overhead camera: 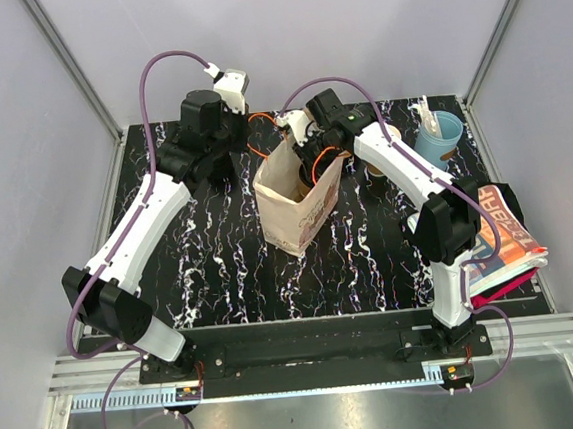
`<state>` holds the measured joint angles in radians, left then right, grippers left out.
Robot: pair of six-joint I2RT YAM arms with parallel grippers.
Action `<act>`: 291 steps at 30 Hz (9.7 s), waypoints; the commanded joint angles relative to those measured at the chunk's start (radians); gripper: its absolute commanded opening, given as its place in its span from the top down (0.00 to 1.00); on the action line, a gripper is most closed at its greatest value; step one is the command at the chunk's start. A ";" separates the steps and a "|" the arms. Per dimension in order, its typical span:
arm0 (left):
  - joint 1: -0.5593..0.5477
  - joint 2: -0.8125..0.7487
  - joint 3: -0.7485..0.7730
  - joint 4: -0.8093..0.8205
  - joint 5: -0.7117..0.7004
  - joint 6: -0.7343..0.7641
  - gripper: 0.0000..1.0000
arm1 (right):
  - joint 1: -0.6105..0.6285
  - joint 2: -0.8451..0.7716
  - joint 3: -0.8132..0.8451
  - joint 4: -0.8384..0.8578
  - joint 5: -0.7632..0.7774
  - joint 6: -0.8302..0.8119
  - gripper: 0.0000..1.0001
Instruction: Pack the takeout coffee
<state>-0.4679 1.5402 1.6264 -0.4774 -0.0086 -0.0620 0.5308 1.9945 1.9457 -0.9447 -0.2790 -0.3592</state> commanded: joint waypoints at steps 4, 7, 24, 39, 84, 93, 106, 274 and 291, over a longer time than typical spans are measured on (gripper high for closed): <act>-0.002 -0.005 0.013 0.042 0.004 -0.010 1.00 | -0.005 -0.039 -0.002 0.044 0.001 -0.003 1.00; -0.002 -0.005 0.015 0.045 0.004 -0.012 1.00 | -0.005 -0.039 -0.002 0.047 0.003 -0.003 1.00; 0.000 -0.005 0.016 0.043 0.004 -0.012 1.00 | -0.005 -0.022 -0.005 0.049 0.008 -0.004 1.00; 0.000 -0.005 0.018 0.043 0.004 -0.012 1.00 | -0.005 -0.026 -0.007 0.049 0.011 -0.003 0.77; -0.002 -0.012 0.018 0.042 0.030 -0.002 0.99 | -0.005 -0.293 0.045 -0.023 0.046 -0.031 0.00; -0.002 -0.011 0.024 0.039 0.029 -0.001 0.98 | -0.005 -0.405 0.048 -0.023 0.026 -0.011 0.00; -0.002 -0.052 0.030 0.037 0.052 0.021 0.53 | -0.017 -0.604 -0.077 0.191 0.357 -0.067 0.00; 0.051 -0.334 -0.275 0.066 0.171 0.180 0.01 | -0.744 -0.279 -0.192 0.339 0.328 0.175 0.92; 0.051 -0.339 -0.273 0.062 0.148 0.189 0.01 | -0.736 -0.594 -0.154 0.204 0.229 0.146 0.92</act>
<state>-0.4232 1.2076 1.3479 -0.4690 0.1390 0.1295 -0.2146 1.4803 1.7378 -0.6991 0.0067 -0.1947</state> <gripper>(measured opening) 0.987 0.084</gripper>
